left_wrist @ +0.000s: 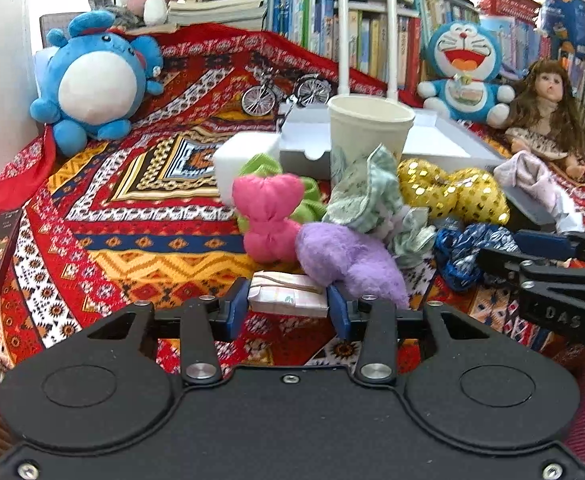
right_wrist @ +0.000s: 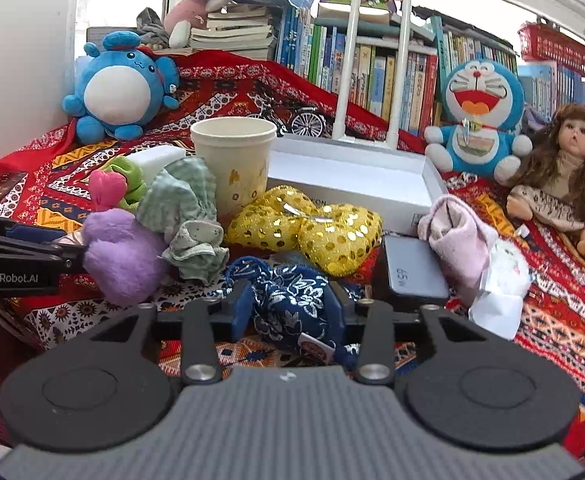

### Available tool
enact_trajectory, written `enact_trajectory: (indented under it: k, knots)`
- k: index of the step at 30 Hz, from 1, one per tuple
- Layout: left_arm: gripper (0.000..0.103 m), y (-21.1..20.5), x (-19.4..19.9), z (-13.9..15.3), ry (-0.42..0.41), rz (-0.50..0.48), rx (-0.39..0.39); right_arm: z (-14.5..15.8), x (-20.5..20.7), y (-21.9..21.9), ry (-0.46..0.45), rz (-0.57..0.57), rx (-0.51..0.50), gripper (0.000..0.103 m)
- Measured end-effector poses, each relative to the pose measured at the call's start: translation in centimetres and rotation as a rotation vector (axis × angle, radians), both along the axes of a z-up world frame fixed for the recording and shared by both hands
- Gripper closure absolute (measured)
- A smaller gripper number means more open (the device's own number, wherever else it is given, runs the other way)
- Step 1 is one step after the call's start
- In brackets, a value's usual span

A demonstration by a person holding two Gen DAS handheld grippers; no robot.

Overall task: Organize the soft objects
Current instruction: 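Grasp the white paper packet with the left tool while the right tool grasps the blue floral pouch, then lift the packet with the left tool while the right tool carries the pouch to the white tray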

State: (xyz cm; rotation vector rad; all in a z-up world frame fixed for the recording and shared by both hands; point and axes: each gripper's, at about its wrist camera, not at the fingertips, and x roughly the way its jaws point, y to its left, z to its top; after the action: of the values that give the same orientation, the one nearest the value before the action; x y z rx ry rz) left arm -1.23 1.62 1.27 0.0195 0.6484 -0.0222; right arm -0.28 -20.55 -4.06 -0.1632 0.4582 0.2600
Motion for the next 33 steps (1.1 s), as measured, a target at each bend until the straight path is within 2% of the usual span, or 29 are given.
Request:
enact_trajectory:
  k: [5,9,12,13,14,15,19,25,31,33]
  knots:
    - [0.046,-0.1,0.2,-0.9,0.05,0.012,0.02,-0.5,0.1,-0.2,0.028,0.008,0.004,0.028]
    - [0.043,-0.4,0.3,-1.4,0.055,0.005,0.042,-0.8,0.3,0.2,0.042,0.041,-0.003,0.014]
    - [0.046,-0.4,0.3,-1.5,0.053,-0.007,0.037,-1.3,0.7,0.8,0.047,0.049,-0.018,0.006]
    - [0.052,-0.4,0.3,-1.5,0.052,-0.012,0.034,-1.4,0.8,1.0,0.047,0.051,-0.021,0.005]
    - [0.064,-0.4,0.2,-1.4,0.05,-0.02,0.03,-1.5,0.9,1.1,0.044,0.05,-0.023,0.004]
    - [0.063,-0.4,0.1,-1.4,0.045,-0.027,0.029,-1.5,0.8,1.1,0.044,0.051,-0.021,0.011]
    - [0.063,-0.1,0.0,-0.8,0.033,-0.019,-0.005,-1.1,0.3,1.2,0.01,0.035,-0.045,0.051]
    - [0.063,0.3,-0.3,0.5,-0.02,0.009,0.006,-0.3,0.1,0.6,0.007,0.028,0.003,0.061]
    - [0.063,0.7,-0.5,1.1,-0.045,0.021,-0.009,0.6,-0.6,0.2,-0.022,0.036,0.046,0.063]
    - [0.061,0.4,-0.4,0.9,-0.032,0.004,0.011,0.9,-0.7,0.2,-0.034,0.034,0.052,0.063]
